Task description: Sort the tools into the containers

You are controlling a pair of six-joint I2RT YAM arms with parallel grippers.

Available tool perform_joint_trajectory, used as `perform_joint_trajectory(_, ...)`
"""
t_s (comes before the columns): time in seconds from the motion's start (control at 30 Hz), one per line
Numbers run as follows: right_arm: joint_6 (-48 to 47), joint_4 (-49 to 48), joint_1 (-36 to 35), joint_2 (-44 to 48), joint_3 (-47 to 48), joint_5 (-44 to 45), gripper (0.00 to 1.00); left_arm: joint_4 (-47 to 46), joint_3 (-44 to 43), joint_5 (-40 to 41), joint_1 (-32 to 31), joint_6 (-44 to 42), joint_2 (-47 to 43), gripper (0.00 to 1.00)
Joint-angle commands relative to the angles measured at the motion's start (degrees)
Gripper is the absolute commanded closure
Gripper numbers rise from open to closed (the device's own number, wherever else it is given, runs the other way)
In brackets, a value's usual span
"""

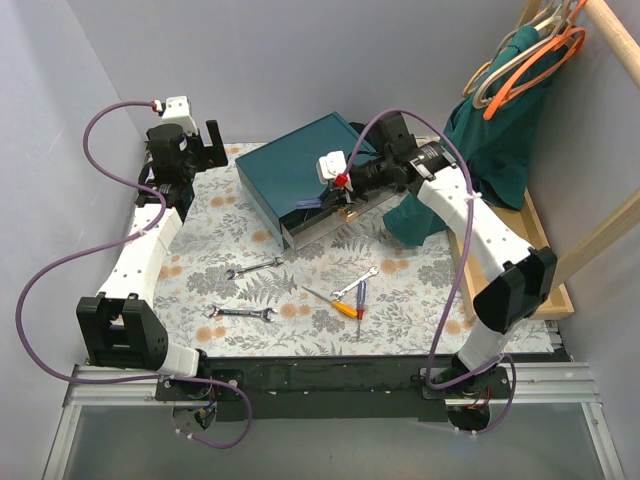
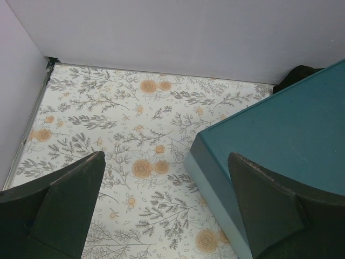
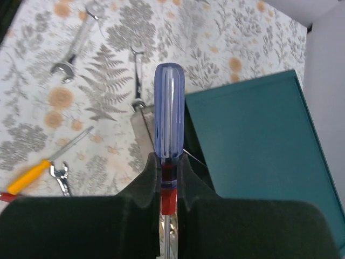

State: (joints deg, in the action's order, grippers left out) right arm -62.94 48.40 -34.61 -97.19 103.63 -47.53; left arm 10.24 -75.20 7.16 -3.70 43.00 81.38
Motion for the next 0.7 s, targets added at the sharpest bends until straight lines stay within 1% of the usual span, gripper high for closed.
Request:
perform_joint_trajectory(0.0, -1.6, -4.3, 0.8, -5.9, 4.5, 4.5, 0.99, -0.2, -1.7, -1.9, 0.4, -2.0, -1.4, 0.02)
perform_joint_trajectory(0.03, -6.4, -3.4, 0.9, -6.7, 5.2, 5.4, 0.99, -0.3, -1.7, -2.1, 0.3, -2.2, -1.5, 0.02)
perform_joint_trajectory(0.07, -8.5, -1.7, 0.9, -7.4, 5.4, 6.0, 0.99, -0.2, -1.5, -2.3, 0.4, -2.2, -1.6, 0.02)
perform_joint_trajectory(0.23, -16.9, -0.2, 0.9, -9.9, 4.4, 8.9, 0.99, 0.0, -1.4, -2.5, 0.3, -2.0, -1.5, 0.02)
perform_joint_trajectory(0.27, -19.4, 0.5, 0.9, -10.2, 4.3, 9.3, 0.97, -0.1, -1.5, -2.6, 0.3, -2.0, -1.5, 0.02)
perform_joint_trajectory(0.3, -19.7, 0.5, 0.9, -10.4, 3.6, 10.1, 0.89, 0.0, -1.5, -2.7, 0.3, -2.0, -1.4, 0.02)
perform_joint_trajectory(0.33, -19.7, -0.4, 0.9, -10.2, 3.1, 10.3, 0.77, 0.0, -1.4, -2.7, 0.3, -2.0, -1.3, 0.02)
perform_joint_trajectory(0.37, -18.9, -1.7, 0.9, -9.9, 2.5, 10.5, 0.59, 0.0, -1.4, -2.9, 0.3, -1.9, -1.3, 0.02)
perform_joint_trajectory(0.4, -17.1, -3.1, 0.9, -8.9, 1.8, 11.0, 0.55, 0.0, -1.4, -3.0, 0.3, -1.8, -1.3, 0.02)
perform_joint_trajectory(0.5, -16.6, -5.9, 0.9, -6.2, -0.4, 11.4, 0.42, -0.1, -1.2, -3.4, 0.3, -1.3, -1.1, 0.02)
perform_joint_trajectory(0.6, -15.1, -6.5, 0.9, -3.9, -1.9, 11.8, 0.4, -0.6, -1.4, -3.7, 0.3, -0.2, -0.4, 0.02)
perform_joint_trajectory(0.67, -15.0, -3.5, 0.9, -2.0, -2.2, 11.5, 0.41, -0.7, -2.0, -4.5, 0.3, 0.5, 0.4, 0.02)
